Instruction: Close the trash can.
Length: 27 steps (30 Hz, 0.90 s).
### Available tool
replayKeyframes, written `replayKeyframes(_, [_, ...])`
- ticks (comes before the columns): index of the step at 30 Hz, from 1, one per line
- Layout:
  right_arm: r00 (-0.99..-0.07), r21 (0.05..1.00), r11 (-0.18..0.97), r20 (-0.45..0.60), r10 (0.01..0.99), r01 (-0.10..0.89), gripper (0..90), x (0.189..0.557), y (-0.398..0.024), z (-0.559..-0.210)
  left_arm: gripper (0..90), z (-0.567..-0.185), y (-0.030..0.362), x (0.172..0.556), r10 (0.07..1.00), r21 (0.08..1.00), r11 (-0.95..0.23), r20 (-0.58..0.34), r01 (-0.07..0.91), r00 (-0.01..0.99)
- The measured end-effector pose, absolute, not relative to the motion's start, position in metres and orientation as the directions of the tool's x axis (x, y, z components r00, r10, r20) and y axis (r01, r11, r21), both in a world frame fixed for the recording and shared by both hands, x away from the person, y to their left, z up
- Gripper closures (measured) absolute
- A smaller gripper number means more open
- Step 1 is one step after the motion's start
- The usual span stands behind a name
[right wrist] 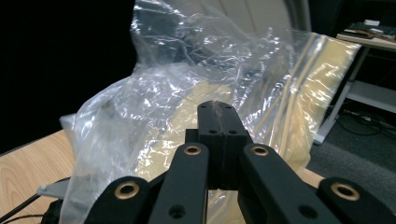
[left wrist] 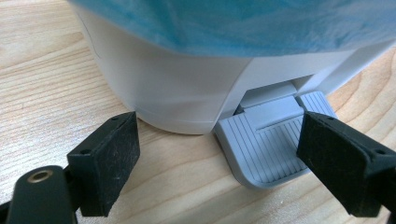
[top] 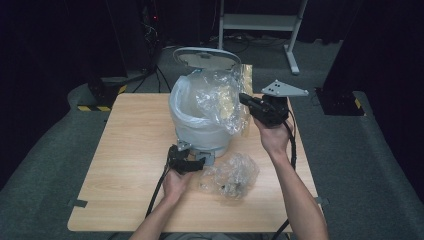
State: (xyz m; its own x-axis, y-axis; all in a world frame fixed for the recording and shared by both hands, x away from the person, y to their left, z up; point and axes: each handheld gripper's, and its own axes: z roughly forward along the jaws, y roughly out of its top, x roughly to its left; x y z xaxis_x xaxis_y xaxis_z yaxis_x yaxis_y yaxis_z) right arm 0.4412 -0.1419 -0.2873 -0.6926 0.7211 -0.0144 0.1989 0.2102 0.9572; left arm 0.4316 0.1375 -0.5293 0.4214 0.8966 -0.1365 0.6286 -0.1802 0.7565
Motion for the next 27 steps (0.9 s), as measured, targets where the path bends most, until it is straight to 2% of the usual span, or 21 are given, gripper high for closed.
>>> replayKeyframes(27, [-0.706, 0.924, 0.291, -0.032, 0.707, 0.249, 90.0, 0.491, -0.08, -0.296, 13.2, -0.529, 0.137, 0.431, 0.897, 0.757, -0.18, -0.135, 0.628, 0.42])
